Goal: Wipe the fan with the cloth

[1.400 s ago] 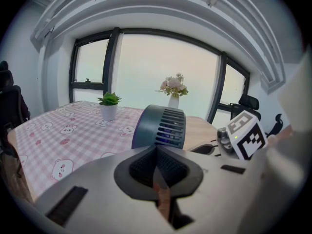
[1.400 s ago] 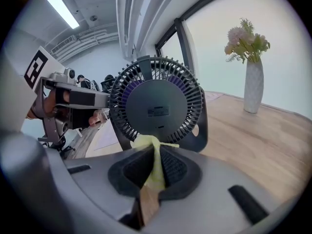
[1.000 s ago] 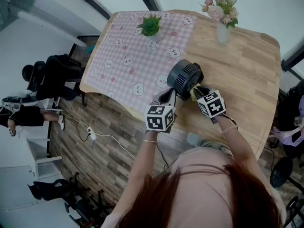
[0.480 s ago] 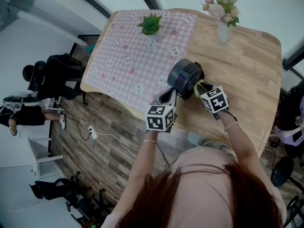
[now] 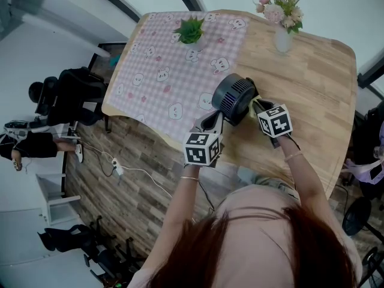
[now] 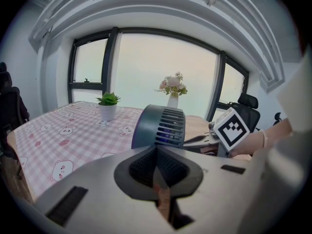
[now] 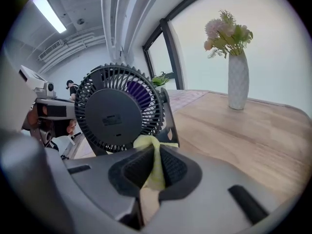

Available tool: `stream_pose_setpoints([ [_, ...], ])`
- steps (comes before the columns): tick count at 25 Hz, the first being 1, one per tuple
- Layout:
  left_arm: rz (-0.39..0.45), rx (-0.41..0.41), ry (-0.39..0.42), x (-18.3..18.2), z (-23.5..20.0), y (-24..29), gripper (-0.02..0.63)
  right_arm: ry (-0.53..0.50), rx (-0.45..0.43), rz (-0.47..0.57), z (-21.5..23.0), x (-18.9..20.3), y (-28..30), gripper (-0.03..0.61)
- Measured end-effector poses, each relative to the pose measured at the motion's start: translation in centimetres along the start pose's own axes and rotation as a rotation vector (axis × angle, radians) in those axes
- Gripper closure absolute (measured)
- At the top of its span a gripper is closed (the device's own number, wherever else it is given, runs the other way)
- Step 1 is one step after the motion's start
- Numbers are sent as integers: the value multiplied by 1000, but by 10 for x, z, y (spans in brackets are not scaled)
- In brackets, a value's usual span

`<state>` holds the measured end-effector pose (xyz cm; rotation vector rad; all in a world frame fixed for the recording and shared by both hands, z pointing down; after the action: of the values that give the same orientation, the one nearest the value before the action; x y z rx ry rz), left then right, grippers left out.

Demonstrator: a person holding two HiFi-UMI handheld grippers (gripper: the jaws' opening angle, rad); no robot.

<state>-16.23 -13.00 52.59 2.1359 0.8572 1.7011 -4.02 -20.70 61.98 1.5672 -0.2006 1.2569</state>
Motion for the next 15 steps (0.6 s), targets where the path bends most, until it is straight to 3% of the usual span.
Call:
stream_pose_setpoints([
  [15,-1,3,0,0,0,0,603,139,12,60,21,-7,-2,548],
])
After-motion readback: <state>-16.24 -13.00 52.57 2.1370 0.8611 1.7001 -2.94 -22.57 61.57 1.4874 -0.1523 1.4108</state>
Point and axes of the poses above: the fingertips, and each gripper's own axes: y forward along the fingers, z to its right, x out of its underside, the point moved 2 cm from there along -y, backward along the fingers, and after that the axes turned 9 degrees about -y, right-handed, at the moved point
